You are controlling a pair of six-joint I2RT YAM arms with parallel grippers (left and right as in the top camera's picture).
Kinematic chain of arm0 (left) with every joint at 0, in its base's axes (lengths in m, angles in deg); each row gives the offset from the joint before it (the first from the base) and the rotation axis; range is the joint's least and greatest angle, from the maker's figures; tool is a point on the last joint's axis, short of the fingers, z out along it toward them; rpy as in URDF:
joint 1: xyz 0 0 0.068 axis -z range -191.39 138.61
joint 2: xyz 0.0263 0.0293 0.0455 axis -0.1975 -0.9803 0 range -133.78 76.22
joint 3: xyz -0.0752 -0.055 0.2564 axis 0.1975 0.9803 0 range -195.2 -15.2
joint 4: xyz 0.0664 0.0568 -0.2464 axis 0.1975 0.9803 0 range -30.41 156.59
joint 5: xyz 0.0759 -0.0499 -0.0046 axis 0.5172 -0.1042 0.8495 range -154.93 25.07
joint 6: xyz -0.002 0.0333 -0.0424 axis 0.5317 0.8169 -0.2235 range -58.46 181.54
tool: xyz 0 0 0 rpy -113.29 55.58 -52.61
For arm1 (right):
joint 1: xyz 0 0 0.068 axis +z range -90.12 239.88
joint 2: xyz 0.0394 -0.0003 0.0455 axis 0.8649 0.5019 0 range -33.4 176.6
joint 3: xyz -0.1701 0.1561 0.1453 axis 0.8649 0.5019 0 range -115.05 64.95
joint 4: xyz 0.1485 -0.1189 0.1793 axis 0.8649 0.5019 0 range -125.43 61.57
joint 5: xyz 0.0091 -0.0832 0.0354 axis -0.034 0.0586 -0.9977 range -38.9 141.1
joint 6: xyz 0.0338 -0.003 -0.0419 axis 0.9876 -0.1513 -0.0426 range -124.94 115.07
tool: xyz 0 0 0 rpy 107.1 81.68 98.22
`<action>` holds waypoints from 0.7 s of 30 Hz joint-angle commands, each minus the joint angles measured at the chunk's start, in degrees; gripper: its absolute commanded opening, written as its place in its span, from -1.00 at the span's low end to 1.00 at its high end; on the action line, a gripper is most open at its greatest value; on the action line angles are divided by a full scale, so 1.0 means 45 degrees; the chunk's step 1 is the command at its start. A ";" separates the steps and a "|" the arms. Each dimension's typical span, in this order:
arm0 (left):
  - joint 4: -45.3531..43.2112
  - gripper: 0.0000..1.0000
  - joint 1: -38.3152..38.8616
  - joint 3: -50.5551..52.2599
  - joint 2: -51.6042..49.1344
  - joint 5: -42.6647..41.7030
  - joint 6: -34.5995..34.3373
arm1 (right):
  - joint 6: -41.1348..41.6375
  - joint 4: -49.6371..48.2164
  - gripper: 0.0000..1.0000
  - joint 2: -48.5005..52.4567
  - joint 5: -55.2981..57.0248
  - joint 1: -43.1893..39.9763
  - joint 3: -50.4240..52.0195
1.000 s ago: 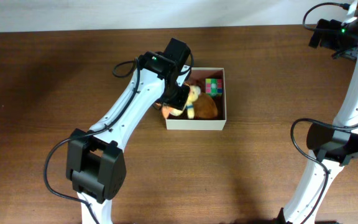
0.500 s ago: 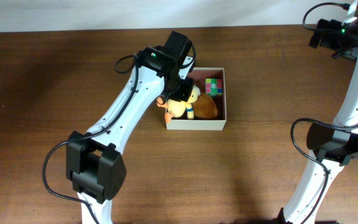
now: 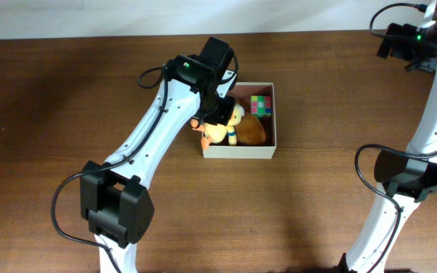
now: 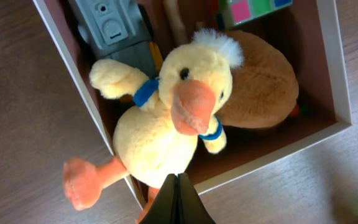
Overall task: Pack container
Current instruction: 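Carry the duck right and lower it into the box, then press the duck down into the box with left gripper and release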
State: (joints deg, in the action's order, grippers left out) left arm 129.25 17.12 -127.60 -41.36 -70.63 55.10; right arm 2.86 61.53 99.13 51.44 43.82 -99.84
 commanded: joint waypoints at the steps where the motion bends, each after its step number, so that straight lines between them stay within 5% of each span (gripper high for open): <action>1: -0.0165 -0.96 -0.0005 -0.0199 -0.0369 0.0223 0.0393 | 0.0102 0.0078 0.97 -0.0010 -0.0058 -0.0019 -0.0083; 21: -0.0714 -0.96 -0.0005 -0.0199 -0.2943 0.0214 0.0486 | 0.0102 0.0078 0.97 -0.0010 -0.0058 -0.0019 -0.0083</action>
State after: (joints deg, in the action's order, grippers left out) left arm 126.41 17.12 -127.84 -52.37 -70.06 56.15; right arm 2.84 61.53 99.13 51.44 43.82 -99.84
